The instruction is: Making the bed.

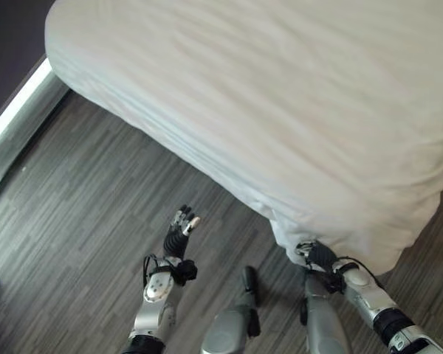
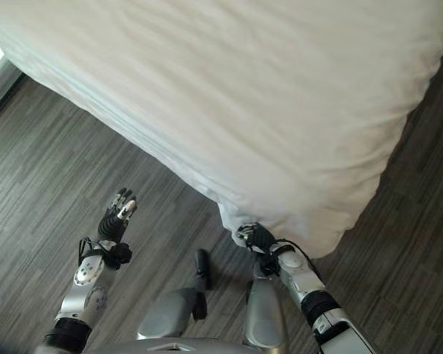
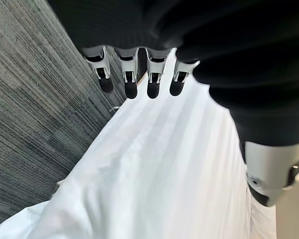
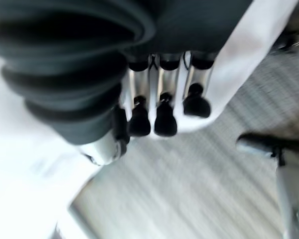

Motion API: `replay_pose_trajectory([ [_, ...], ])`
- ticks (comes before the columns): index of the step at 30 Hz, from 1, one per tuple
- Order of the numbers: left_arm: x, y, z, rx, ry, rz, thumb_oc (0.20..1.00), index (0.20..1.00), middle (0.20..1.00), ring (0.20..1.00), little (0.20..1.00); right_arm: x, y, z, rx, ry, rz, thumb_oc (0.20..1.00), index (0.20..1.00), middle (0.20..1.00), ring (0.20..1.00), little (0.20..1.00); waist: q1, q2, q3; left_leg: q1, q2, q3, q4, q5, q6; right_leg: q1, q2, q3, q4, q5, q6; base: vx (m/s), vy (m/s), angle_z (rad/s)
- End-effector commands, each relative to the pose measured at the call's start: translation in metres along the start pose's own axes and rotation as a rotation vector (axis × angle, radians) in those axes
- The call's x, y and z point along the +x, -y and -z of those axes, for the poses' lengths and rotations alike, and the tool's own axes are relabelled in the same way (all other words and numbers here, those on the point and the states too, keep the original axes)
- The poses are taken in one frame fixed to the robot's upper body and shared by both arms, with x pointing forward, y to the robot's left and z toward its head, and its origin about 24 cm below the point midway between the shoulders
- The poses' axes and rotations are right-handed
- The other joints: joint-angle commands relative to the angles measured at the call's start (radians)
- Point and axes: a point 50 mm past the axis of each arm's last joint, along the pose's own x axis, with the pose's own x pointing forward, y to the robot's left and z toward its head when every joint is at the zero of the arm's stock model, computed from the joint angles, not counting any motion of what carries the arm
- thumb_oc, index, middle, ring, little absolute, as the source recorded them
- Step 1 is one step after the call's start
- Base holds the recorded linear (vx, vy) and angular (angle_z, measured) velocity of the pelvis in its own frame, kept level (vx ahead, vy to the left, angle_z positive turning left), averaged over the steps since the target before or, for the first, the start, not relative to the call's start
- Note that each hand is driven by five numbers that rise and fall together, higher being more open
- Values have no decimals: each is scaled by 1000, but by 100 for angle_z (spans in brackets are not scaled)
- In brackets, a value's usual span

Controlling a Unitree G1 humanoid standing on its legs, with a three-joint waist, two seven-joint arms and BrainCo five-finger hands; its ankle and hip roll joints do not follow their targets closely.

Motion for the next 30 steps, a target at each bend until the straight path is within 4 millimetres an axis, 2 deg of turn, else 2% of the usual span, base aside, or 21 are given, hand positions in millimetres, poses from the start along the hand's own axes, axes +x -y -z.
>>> replay_pose_trajectory([
  [1,10,3,-25,-7,114,55,1000,1000,1000,1000,1000,-5,47,-25,136,88,233,200,200,200,200,200,17,-14,-44,-96,1,-47,7,69,-31,2,-78,-36,18,31,48,23,19,25],
  [2,10,3,-25,1,108,62,1000,1000,1000,1000,1000,-14,72,-18,188,60,339,200,200,200,200,200,17,-6,-44,-96,0,-51,7,64,-31,4,-78,-37,18,25,49,8,4,17],
  [3,10,3,-25,0,109,66,1000,1000,1000,1000,1000,-22,87,-12,205,42,397,200,200,200,200,200,17,-4,-47,-101,0,-51,7,67,-31,-3,-78,-35,18,27,48,52,-2,12],
  [4,9,1,-25,12,105,66,1000,1000,1000,1000,1000,-48,122,17,223,-60,555,200,200,200,200,200,6,-3,-49,-96,0,-54,7,59,-31,6,-76,-37,18,19,47,30,-17,4],
  [5,9,-1,-26,18,105,63,1000,1000,1000,1000,1000,-59,131,31,233,-108,593,200,200,200,200,200,-1,-6,-51,-99,0,-54,7,62,-31,2,-75,-35,18,22,46,32,-16,6],
  [6,9,-1,-26,18,104,64,1000,1000,1000,1000,1000,-59,131,32,233,-109,594,200,200,200,200,200,0,-5,-52,-99,0,-54,7,62,-31,2,-75,-35,18,21,46,21,-16,4],
  [7,8,-4,-29,23,114,55,1000,1000,1000,1000,1000,-94,153,69,320,-196,725,200,200,200,200,200,-23,-9,-52,-94,0,-57,7,56,-31,6,-72,-30,18,18,45,33,-21,1],
  [8,8,-7,-31,26,123,47,1000,1000,1000,1000,1000,-107,159,82,353,-228,780,200,200,200,200,200,-34,-14,-53,-95,0,-58,7,55,-31,3,-71,-27,18,18,43,31,-22,4],
  [9,8,-7,-31,26,123,47,1000,1000,1000,1000,1000,-107,159,82,353,-228,780,200,200,200,200,200,-34,-14,-53,-95,0,-58,7,55,-31,3,-71,-27,18,18,43,16,-26,3],
  [11,7,-10,-36,37,141,41,1000,1000,1000,1000,1000,-143,166,120,435,-321,887,200,200,200,200,200,-57,-23,-56,-97,1,-60,7,51,-30,1,-68,-21,18,14,41,5,-24,0],
  [12,9,-11,-39,33,155,29,1000,1000,1000,1000,1000,-160,156,149,470,-403,890,200,200,200,200,200,-81,-37,-54,-98,5,-57,7,52,-30,-2,-65,-15,18,14,38,-6,-50,2],
  [14,10,-9,-41,33,160,29,1000,1000,1000,1000,1000,-188,141,185,541,-508,927,200,200,200,200,200,-101,-55,-54,-95,7,-53,7,49,-30,0,-58,-7,18,12,35,-11,-49,-3],
  [16,8,-12,-39,30,152,26,1000,1000,1000,1000,1000,-205,127,207,567,-597,927,200,200,200,200,200,-114,-66,-53,-88,12,-50,7,48,-30,5,-53,-3,18,10,34,-2,-30,-17],
  [17,7,-12,-39,31,151,26,1000,1000,1000,1000,1000,-205,127,207,567,-598,927,200,200,200,200,200,-114,-67,-53,-87,12,-50,7,48,-30,6,-53,-3,18,10,34,4,-18,-10],
  [20,3,-19,-36,33,134,8,1000,1000,1000,1000,1000,-224,110,229,645,-688,943,200,200,200,200,200,-127,-93,-66,-59,25,-32,7,40,-32,22,-38,-3,18,5,33,16,-29,-20],
  [23,0,-24,-34,39,121,0,1000,1000,1000,1000,1000,-236,121,228,666,-674,1020,200,200,200,200,200,-121,-101,-78,-29,28,-15,7,33,-32,54,-37,-21,18,-5,32,59,-17,-28],
  [24,0,-27,-35,44,121,-9,1000,1000,1000,1000,1000,-230,141,210,688,-557,1088,200,200,200,200,200,-125,-104,-94,1,27,-16,7,15,-30,87,-39,-31,18,-17,36,73,10,-23],
  [25,0,-27,-35,43,122,-9,1000,1000,1000,1000,1000,-229,141,210,689,-556,1089,200,200,200,200,200,-126,-105,-91,0,26,-16,7,20,-30,86,-39,-30,18,-13,35,82,29,-6],
  [26,0,-28,-36,40,128,-26,1000,1000,1000,1000,1000,-220,157,192,702,-430,1135,200,200,200,200,200,-130,-107,-98,17,27,-13,7,16,-30,104,-42,-34,18,-16,36,28,21,4],
  [28,2,-31,-37,45,138,-57,1000,1000,1000,1000,1000,-191,172,154,638,-235,1111,200,200,200,200,200,-132,-112,-114,49,28,-10,7,5,-29,137,-42,-35,19,-24,36,71,24,0],
  [30,1,-33,-37,50,143,-88,1000,1000,1000,1000,1000,-158,179,98,522,15,1034,200,200,200,200,200,-132,-119,-136,83,31,-11,7,-1,-28,170,-41,-35,23,-33,35,85,11,0],
])
